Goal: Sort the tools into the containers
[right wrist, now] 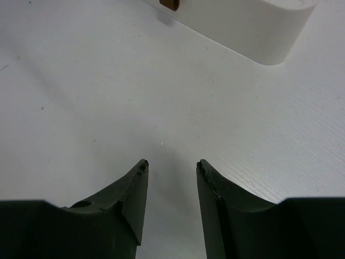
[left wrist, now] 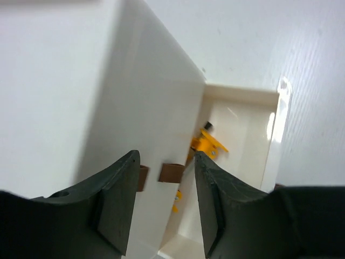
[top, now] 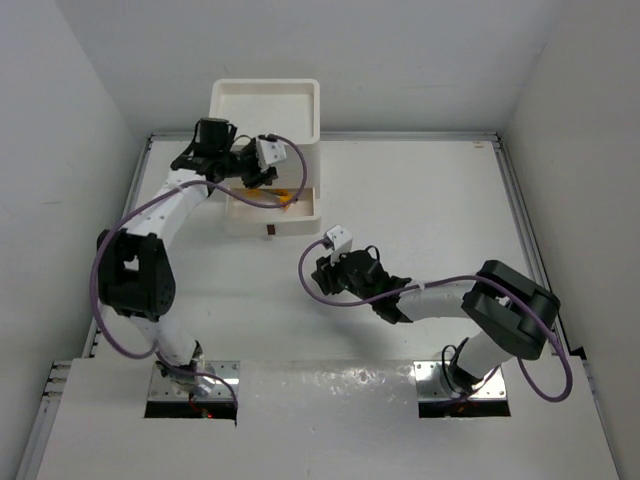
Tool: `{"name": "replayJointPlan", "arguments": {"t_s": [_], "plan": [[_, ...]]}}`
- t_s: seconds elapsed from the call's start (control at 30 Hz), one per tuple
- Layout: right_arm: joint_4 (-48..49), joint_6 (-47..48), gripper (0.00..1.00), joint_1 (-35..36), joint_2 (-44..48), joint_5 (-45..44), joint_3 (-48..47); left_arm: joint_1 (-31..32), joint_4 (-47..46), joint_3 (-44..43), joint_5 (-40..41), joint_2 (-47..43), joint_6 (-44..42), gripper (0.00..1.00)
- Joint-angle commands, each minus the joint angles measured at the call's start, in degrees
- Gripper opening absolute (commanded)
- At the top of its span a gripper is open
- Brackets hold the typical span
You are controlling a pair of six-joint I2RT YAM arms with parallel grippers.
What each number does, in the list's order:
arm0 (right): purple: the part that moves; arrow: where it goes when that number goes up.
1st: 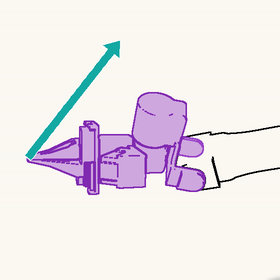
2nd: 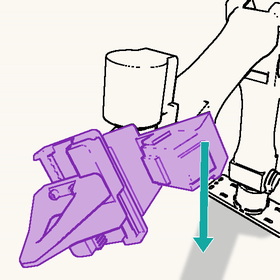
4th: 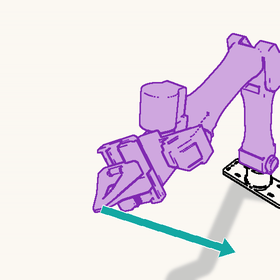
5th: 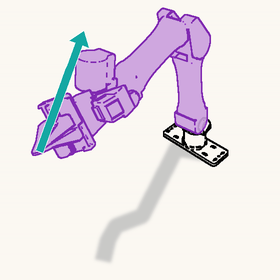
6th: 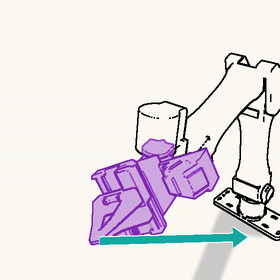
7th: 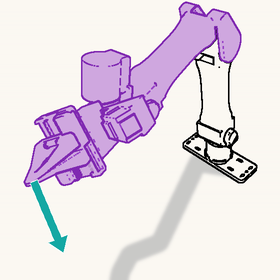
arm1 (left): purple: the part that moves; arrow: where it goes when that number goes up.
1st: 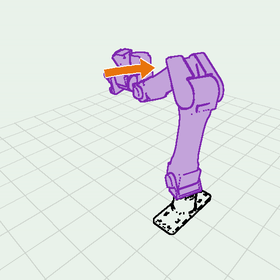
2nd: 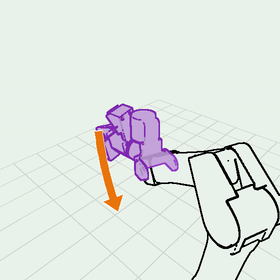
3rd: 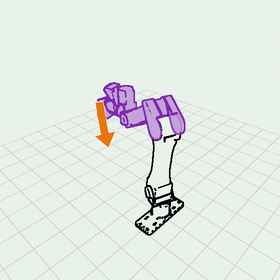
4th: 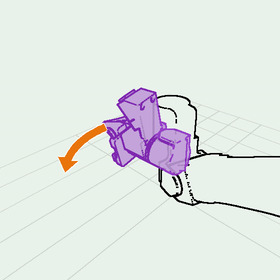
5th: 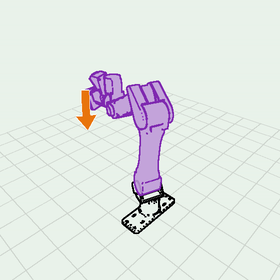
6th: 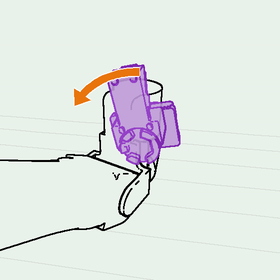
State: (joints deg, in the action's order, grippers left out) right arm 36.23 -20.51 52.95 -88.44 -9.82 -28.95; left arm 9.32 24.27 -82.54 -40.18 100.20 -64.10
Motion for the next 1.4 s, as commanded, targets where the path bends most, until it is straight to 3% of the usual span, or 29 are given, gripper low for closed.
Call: {"name": "replayJointPlan", "arguments": {"t_s": [0.0, 0.1, 0.17, 0.2, 0.23, 0.3, 0.33, 0.43, 0.53, 0.77, 0.83, 0.87, 0.9, 0.93, 1.0, 1.13, 1.2, 1.37], "plan": [[6.03, -1.72, 0.43, 1.36, -1.82, -1.07, -2.60, 0.26, -10.38, 1.24, -1.92, -7.47, 18.70, 0.43], [7.98, -1.72, 0.45, 1.98, -2.96, -3.35, -3.39, 0.26, -14.76, 2.73, 1.32, -12.21, 26.98, 0.46], [8.07, -1.46, 0.46, 2.51, -4.10, -6.33, -5.05, 0.17, -23.16, 4.49, 14.99, -15.46, 40.76, 0.49], [7.46, -1.46, 0.46, 3.03, -4.80, -7.74, -5.93, 0.00, -26.35, 4.50, 29.23, -15.91, 47.59, 0.55], [7.02, -1.46, 0.46, 3.30, -5.50, -10.19, -6.90, -0.09, -28.30, 3.19, 35.72, -15.39, 49.40, 0.67], [6.66, -1.02, 0.47, 4.26, -8.48, -12.31, -10.33, -1.66, -28.84, 0.55, 45.66, -13.12, 51.78, 0.77], [6.31, -1.02, 0.47, 4.53, -9.63, -13.89, -11.56, -2.63, -28.15, -1.55, 46.94, -11.28, 52.66, 0.80], [4.82, -3.21, 0.48, 5.06, -14.54, -18.82, -16.92, -5.97, -14.66, -17.06, 48.53, 2.04, 56.95, 0.81], [4.55, -6.90, 0.46, 5.06, -18.85, -22.25, -20.52, -8.53, -10.04, -24.57, 46.87, 10.24, 59.00, 0.79], [1.92, -10.16, 0.45, 5.32, -30.28, -20.50, -33.33, -9.06, -17.85, -20.12, 40.45, 12.12, 58.03, 0.78], [2.00, -9.90, 0.45, 5.32, -33.18, -20.67, -36.25, -9.06, -18.03, -20.72, 41.67, 13.17, 58.38, 0.71], [1.83, -9.81, 0.45, 5.24, -35.81, -21.11, -39.14, -9.06, -17.34, -21.51, 43.51, 14.22, 58.56, 0.61], [1.65, -10.07, 0.45, 5.24, -37.05, -21.55, -40.47, -9.06, -17.33, -21.52, 43.96, 14.23, 58.47, 0.61], [1.65, -10.33, 0.44, 5.24, -39.15, -23.12, -42.66, -9.15, -16.55, -21.61, 44.14, 15.01, 58.21, 0.51], [2.44, -10.25, 0.40, 4.89, -40.84, -24.53, -44.43, -9.15, -16.01, -21.26, 42.92, 15.46, 57.60, 0.40], [4.63, -11.13, 0.35, 2.87, -44.27, -25.95, -47.69, -9.15, -14.61, -20.12, 40.45, 16.34, 56.62, 0.11], [7.87, -11.13, 0.33, 1.64, -45.58, -27.08, -47.95, -9.15, -14.25, -19.85, 38.00, 16.43, 56.54, 0.02], [16.23, -8.15, 0.22, -1.26, -48.83, -28.50, -49.79, -9.15, -14.69, -19.50, 36.49, 16.51, 55.31, 0.00]]}}
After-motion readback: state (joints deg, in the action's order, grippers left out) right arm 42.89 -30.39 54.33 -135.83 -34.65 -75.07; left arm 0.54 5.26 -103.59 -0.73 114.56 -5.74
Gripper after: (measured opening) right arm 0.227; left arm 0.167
